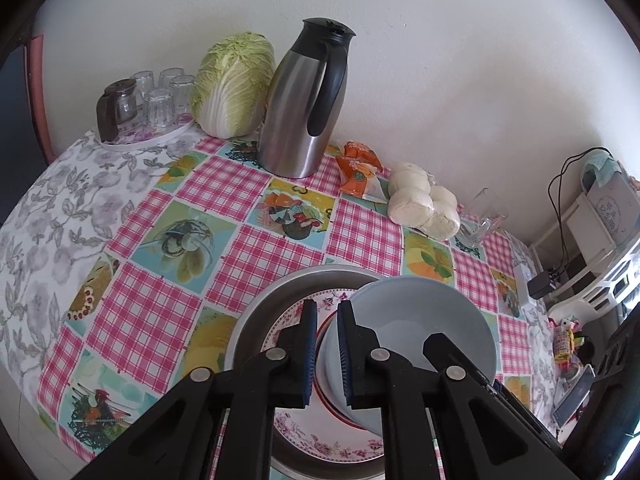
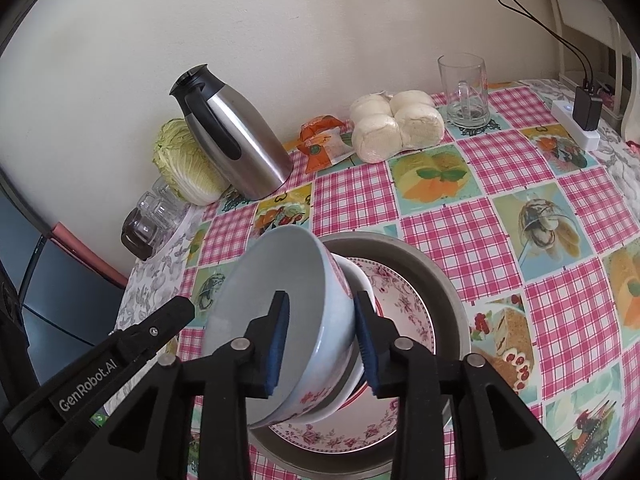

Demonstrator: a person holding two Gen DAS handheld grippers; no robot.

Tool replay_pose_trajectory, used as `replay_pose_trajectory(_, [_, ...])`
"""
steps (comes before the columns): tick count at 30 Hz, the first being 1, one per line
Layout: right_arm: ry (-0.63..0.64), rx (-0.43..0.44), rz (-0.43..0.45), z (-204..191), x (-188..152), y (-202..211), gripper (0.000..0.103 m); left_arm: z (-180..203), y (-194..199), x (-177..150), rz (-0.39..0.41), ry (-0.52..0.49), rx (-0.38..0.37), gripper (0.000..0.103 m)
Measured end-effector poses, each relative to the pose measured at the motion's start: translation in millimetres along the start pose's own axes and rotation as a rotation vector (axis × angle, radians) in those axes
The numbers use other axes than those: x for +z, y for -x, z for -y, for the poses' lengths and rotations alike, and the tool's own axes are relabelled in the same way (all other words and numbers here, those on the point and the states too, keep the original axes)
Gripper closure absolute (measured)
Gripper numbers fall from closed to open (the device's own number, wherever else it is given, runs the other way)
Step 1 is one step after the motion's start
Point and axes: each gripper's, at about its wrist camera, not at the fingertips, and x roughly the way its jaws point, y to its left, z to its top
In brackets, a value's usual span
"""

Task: Organize plates and bowls

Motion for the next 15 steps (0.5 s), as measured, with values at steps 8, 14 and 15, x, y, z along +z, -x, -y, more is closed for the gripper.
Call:
replay_pose_trajectory(8, [-0.016, 0.008, 0.067, 7.4, 5.2, 15.5, 0.060, -5.0, -2.1, -0.7, -0.011, 0.014, 0.015, 0.090])
replay_pose_trajectory(14, [-0.046, -0.030, 0.069, 23.0, 7.5, 13.0, 0.060, -2.6, -1.7, -1.6, -0.019, 0.011, 0.023, 0.080])
replay_pose_trajectory(15, [-0.054, -0.031, 0.065, 27.3, 7.1, 11.0, 0.059, -2.8, -1.9, -2.2, -0.021, 0.013, 0.028, 0.076])
